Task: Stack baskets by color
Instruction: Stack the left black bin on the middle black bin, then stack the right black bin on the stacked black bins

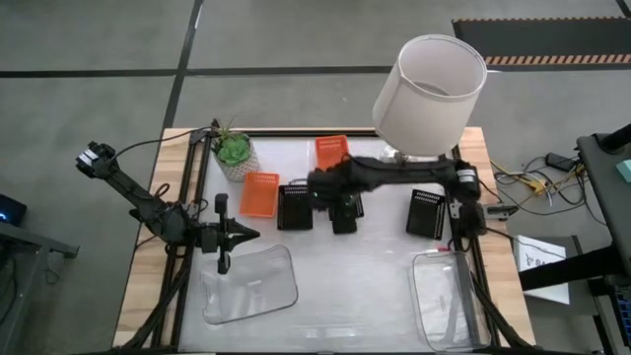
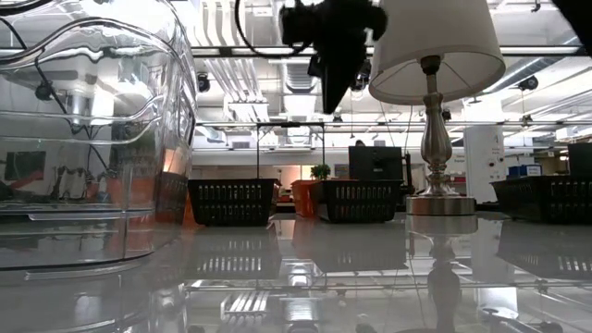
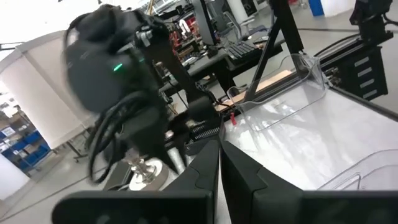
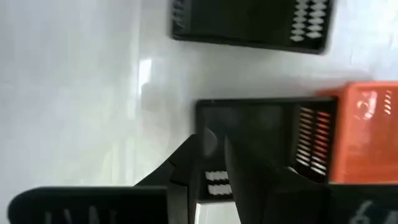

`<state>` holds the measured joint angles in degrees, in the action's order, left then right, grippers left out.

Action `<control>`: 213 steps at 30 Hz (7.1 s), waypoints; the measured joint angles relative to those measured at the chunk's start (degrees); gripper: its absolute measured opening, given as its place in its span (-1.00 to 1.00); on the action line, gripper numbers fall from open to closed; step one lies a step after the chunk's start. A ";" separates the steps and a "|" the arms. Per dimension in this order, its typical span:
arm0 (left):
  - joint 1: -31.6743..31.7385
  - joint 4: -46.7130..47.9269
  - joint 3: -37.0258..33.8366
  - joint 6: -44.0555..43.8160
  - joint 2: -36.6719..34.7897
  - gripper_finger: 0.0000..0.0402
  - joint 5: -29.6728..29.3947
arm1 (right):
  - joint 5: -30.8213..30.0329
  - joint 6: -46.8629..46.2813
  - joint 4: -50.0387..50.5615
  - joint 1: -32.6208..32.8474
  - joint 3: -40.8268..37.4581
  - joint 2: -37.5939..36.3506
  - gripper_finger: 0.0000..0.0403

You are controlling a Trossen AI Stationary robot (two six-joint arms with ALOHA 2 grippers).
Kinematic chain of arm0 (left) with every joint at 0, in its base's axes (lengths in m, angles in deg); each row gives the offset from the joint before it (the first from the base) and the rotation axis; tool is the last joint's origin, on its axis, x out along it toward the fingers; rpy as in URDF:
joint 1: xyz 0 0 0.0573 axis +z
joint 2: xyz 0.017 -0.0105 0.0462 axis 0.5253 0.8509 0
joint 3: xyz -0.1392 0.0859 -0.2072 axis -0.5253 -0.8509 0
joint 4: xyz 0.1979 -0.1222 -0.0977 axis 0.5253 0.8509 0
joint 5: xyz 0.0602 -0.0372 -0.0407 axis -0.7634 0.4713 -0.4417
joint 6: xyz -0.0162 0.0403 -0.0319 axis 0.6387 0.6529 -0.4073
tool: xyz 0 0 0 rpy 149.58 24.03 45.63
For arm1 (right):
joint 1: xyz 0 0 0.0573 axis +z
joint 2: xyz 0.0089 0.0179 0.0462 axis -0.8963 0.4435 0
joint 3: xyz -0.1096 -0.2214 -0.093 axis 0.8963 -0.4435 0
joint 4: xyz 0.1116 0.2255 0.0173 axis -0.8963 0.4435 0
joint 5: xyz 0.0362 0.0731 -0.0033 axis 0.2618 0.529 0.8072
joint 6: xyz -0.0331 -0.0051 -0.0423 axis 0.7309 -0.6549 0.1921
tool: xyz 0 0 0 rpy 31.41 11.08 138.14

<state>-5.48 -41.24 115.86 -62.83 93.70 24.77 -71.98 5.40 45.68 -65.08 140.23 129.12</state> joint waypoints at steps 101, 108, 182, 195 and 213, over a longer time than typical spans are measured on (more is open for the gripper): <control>-0.02 -2.98 -0.02 -10.38 11.23 -1.00 0.77 | -11.21 11.02 -46.14 8.02 -38.12 -21.31 -0.96; 0.00 -9.72 -0.04 -10.35 15.95 -1.00 0.79 | -11.52 10.37 -47.72 7.41 -47.94 -28.55 -0.96; 0.07 -13.77 0.09 -10.10 16.28 -1.00 0.20 | -12.33 5.55 -55.05 3.15 -59.74 -31.46 -0.43; 0.07 -13.84 0.09 -10.24 16.28 -1.00 0.20 | -12.17 0.55 -52.41 3.52 -58.38 -31.95 -0.28; 0.09 -13.79 0.09 -13.34 16.28 -1.00 -10.31 | -12.55 -9.69 -52.39 7.19 -58.21 -33.82 -0.45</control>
<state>-5.39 -55.03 115.95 -76.17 109.98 14.45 -84.52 -4.29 -6.72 -57.89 82.02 95.31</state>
